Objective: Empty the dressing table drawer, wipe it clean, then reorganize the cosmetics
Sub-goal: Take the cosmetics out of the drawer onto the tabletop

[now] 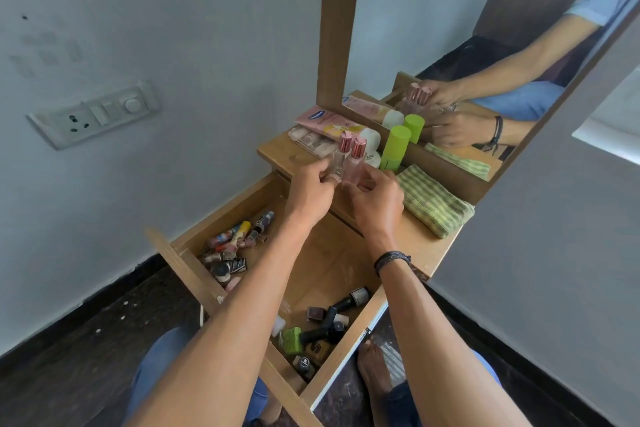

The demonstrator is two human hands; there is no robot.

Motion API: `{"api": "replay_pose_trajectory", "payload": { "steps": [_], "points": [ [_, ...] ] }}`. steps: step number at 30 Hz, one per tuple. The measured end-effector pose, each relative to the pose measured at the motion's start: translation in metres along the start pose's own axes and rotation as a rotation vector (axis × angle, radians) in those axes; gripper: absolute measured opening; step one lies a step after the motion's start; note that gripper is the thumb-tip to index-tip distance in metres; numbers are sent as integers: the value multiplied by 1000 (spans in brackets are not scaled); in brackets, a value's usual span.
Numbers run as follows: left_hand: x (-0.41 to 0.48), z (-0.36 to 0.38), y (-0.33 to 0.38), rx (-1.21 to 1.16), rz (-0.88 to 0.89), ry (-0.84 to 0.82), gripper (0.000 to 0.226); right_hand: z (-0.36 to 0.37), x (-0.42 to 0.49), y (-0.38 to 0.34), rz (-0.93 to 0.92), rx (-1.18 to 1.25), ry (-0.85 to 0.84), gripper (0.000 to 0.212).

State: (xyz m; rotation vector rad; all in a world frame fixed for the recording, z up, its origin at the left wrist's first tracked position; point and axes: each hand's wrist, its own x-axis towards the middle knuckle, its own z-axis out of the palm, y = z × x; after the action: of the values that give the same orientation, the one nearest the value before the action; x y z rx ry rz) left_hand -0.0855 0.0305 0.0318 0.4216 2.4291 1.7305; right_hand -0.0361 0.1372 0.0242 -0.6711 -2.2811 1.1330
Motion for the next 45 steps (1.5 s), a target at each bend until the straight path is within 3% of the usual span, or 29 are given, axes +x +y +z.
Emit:
{"api": "replay_pose_trajectory", "payload": {
  "steps": [9,19,22,25,27,30,32,34,41,45],
  "points": [
    [8,3,-1,66,28,20,40,9,-5,-2,13,16,84,40],
    [-8,-22,-8,-33,-62,56,54,12,-7,-1,8,20,108,35],
    [-30,-52,-24,-45,-95,150,50,9,-15,-2,-60,56,209,29],
    [-59,-87,-45,107,-160,197,39,4,-46,-1,-219,129,247,15],
    [-77,-103,-61,212,-216,185,34,6,-77,3,-328,93,131,11],
    [-99,-111,-72,389,-236,164,35,21,-117,10,-387,-107,-293,7],
    [-104,-109,-69,459,-195,145,38,38,-132,11,-363,-274,-590,23],
    [-104,-106,-67,492,-164,129,39,51,-141,8,-323,-359,-742,32],
    [-103,-106,-67,612,-170,220,37,64,-152,12,-246,-376,-783,52],
    [-102,-104,-65,724,-217,251,37,58,-144,14,-249,-387,-804,43]
  ]
}}
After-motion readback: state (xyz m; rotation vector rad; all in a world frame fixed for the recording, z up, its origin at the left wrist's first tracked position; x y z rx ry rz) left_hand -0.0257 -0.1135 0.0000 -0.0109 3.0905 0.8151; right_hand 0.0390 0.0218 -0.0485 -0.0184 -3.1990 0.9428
